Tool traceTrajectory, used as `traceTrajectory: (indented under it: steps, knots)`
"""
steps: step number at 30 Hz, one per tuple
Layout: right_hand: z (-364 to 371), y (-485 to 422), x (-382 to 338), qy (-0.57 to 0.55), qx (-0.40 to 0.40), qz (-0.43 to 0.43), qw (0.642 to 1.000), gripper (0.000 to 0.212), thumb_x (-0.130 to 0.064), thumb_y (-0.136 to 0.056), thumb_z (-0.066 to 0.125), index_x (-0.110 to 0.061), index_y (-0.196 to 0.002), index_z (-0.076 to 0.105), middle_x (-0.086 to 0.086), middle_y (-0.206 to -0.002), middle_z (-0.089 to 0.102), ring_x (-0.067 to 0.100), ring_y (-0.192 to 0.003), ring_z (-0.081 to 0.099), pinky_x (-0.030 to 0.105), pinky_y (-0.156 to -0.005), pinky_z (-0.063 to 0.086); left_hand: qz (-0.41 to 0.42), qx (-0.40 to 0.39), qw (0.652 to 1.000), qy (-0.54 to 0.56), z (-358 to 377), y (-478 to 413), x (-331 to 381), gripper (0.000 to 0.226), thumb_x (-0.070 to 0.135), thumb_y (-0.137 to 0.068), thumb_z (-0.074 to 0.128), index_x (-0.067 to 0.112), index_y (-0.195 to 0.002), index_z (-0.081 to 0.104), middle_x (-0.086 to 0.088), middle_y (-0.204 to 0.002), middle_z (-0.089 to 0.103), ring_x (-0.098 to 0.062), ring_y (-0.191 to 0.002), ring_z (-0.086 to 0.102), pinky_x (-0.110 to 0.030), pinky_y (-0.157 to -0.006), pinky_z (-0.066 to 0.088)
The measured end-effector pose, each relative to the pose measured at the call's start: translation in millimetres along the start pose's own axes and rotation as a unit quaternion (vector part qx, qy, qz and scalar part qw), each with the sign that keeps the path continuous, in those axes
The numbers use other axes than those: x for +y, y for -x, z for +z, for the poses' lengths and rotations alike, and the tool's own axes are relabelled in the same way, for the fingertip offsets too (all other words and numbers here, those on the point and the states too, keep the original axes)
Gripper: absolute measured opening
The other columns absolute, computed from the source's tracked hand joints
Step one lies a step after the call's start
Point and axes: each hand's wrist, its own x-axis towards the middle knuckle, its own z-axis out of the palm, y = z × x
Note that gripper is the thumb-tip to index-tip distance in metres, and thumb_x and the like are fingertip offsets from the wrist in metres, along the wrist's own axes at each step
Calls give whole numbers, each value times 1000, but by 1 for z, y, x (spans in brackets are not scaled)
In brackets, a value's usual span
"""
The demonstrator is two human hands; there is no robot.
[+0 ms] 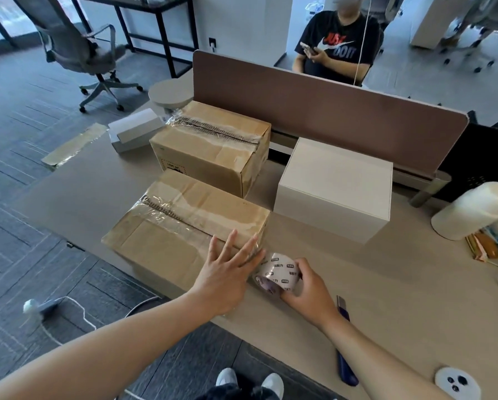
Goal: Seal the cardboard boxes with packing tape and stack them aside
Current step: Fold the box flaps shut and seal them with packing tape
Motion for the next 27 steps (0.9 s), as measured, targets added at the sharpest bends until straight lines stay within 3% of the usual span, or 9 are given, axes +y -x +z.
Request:
traceTrajectory:
  steps: [4,8,10,12,14,20,24,26,27]
  knots:
    - [-3,0,-8,32,-25,-9,999,56,-71,-68,73,-36,-104,49,-16,-96,62,4,-85,60,24,-68,52,-19,-9,1000,-10,-5,0,4,78,30,-97,35,33,-156,-16,9,-160,-31,-37,-144,-32,-64,-114,-13]
    - [-6,-10,2,120,-46,-13,992,58,-76,-67,69,-40,-107,47,-17,-96,59,2,-86,56,24,-72,49,-19,-32,999,-23,-5,0,5,76,33,-97,32,32,-155,-17,7,-159,-33,-40,-144,-31,-66,-114,-12]
    - [-7,-12,13,169,-48,-16,984,60,-75,-68,68,-37,-109,48,-16,-96,59,7,-85,56,26,-71,48,-16,-27,999,-23,-5,-1,5,71,40,-91,14,34,-156,-15,7,-159,-33,-40,-145,-29,-66,-114,-11]
    - [-5,-13,19,223,-46,-21,973,63,-78,-68,62,-33,-111,49,-14,-96,61,11,-86,58,29,-72,43,-22,-36,999,-19,-7,-2,6,81,43,-75,-5,35,-156,-13,9,-157,-35,-40,-146,-27,-66,-115,-11]
    - [-3,-17,16,281,-40,-38,958,63,-79,-69,55,-33,-111,49,-14,-97,64,12,-88,59,31,-78,38,-22,-38,999,-29,-7,-1,6,86,44,-70,-9,36,-156,-12,9,-155,-35,-40,-147,-25,-67,-115,-6]
    - [-13,-23,14,425,-97,-16,900,66,-69,-75,53,-28,-126,45,0,-111,67,24,-107,58,37,-89,31,-6,-18,999,-43,-3,3,1,74,42,-83,22,31,-155,12,-1,-165,15,-48,-146,19,-72,-108,26]
    - [-14,-17,25,388,-120,0,914,77,-74,-71,50,-25,-130,37,-3,-116,62,24,-108,56,39,-86,31,-35,-16,999,-25,-6,1,5,72,41,-88,18,38,-156,-7,7,-161,-22,-38,-148,-20,-64,-119,-3]
    - [-16,-11,33,341,-109,13,934,81,-75,-66,51,-24,-127,36,-4,-115,58,21,-107,54,38,-87,32,-60,7,998,12,-6,1,18,75,41,-93,31,37,-156,-9,7,-160,-23,-32,-147,-25,-56,-120,-11]
    - [-18,-8,37,311,-102,20,945,79,-72,-67,55,-23,-125,36,-4,-114,57,21,-107,54,37,-87,33,-60,49,996,50,-3,3,29,75,42,-95,37,34,-158,-3,7,-162,-15,-28,-150,-20,-51,-122,-9]
